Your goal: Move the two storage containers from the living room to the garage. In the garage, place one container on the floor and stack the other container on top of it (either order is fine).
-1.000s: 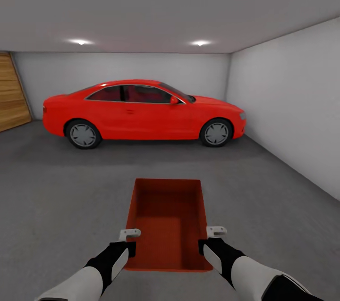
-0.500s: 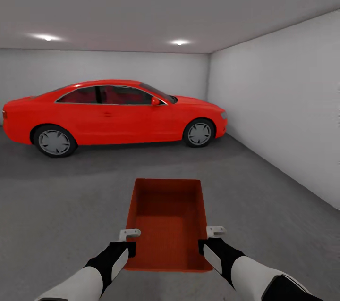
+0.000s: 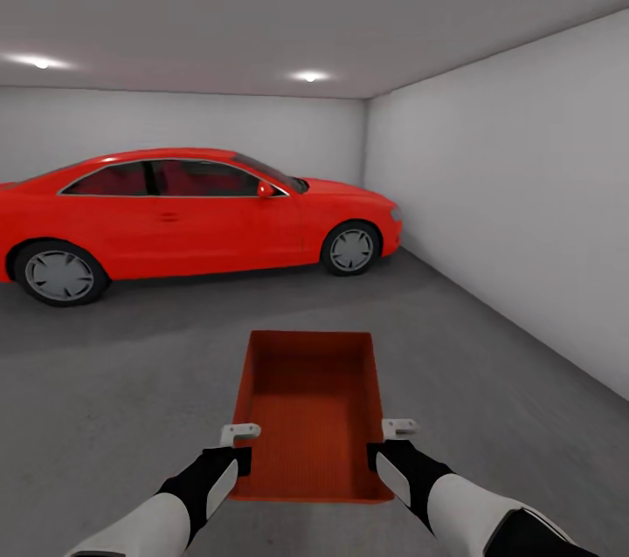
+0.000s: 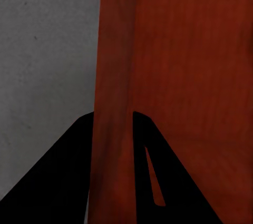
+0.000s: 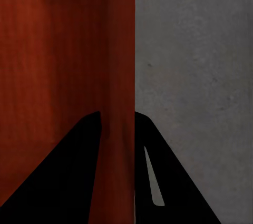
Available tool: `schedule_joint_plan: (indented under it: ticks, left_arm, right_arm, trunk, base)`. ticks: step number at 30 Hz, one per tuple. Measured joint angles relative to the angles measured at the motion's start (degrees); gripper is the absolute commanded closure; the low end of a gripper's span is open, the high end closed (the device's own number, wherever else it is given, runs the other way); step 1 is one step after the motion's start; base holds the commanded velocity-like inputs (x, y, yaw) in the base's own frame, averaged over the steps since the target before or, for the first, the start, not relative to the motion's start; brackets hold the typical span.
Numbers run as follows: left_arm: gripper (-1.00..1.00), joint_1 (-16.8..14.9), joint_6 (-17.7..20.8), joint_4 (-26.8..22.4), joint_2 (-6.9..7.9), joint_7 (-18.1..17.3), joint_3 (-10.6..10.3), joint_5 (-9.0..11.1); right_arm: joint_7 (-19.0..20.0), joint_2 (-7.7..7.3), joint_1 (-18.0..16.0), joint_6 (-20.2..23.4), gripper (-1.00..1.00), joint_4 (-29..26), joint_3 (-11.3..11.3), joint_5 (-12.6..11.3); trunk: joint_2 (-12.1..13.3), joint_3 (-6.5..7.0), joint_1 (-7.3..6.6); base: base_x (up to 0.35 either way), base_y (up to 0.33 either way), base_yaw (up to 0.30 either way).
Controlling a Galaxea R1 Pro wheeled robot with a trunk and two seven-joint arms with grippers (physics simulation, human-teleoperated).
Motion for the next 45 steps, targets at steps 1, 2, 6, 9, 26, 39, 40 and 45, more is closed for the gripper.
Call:
schedule_joint_plan:
  ticks: [1,2,6,9,26,39,40,45]
  left_arm:
    - [1.00,0.00,0.00,0.00,0.00,0.00,0.00,0.00]
    - [1.00,0.00,0.00,0.00,0.00,0.00,0.00,0.00]
    - [1.00,0.00,0.00,0.00,0.00,0.00,0.00,0.00]
    - [1.00,0.00,0.00,0.00,0.00,0.00,0.00,0.00]
    - [1.00,0.00,0.00,0.00,-0.01,0.00,-0.01,0.00]
    - [1.00,-0.01,-0.01,0.02,-0.01,0.00,0.00,0.00]
    - [1.00,-0.01,-0.01,0.02,-0.01,0.00,0.00,0.00]
    - [1.00,-0.01,-0.01,0.02,-0.02,0.00,0.03,-0.04]
  right_arm:
    - [0.00,0.00,0.00,0.00,1.00,0.00,0.00,0.00]
    - [0.00,0.00,0.00,0.00,1.00,0.00,-0.01,0.01]
    - [0.00,0.00,0.00,0.00,1.00,0.00,-0.01,0.01]
    - [0.00,0.00,0.00,0.00,1.00,0.00,0.01,-0.01]
    - [-0.02,0.00,0.00,0.00,1.00,-0.01,0.00,0.01]
    - [-0.02,-0.01,0.01,0.01,1.00,-0.02,0.00,-0.01]
    - [-0.02,-0.01,0.01,0.01,1.00,-0.02,0.00,-0.01]
    - [-0.01,-0.03,0.01,0.01,1.00,-0.02,0.03,-0.06]
  trunk:
    - [0.00,0.00,0.00]
    - [0.00,0.00,0.00]
    - [0.00,0.00,0.00]
    - [0.00,0.00,0.00]
    - [0.00,0.00,0.00]
    - [0.00,0.00,0.00]
    - [0.00,0.00,0.00]
    - [0.00,0.00,0.00]
  base:
    - [0.322,0.000,-0.001]
    - [0.322,0.000,-0.001]
    - [0.322,0.000,0.000]
    - [0.322,0.000,0.000]
    - [0.322,0.000,-0.031]
    - [0.322,0.000,-0.248]
    - [0.322,0.000,-0.254]
    - [0.322,0.000,-0.254]
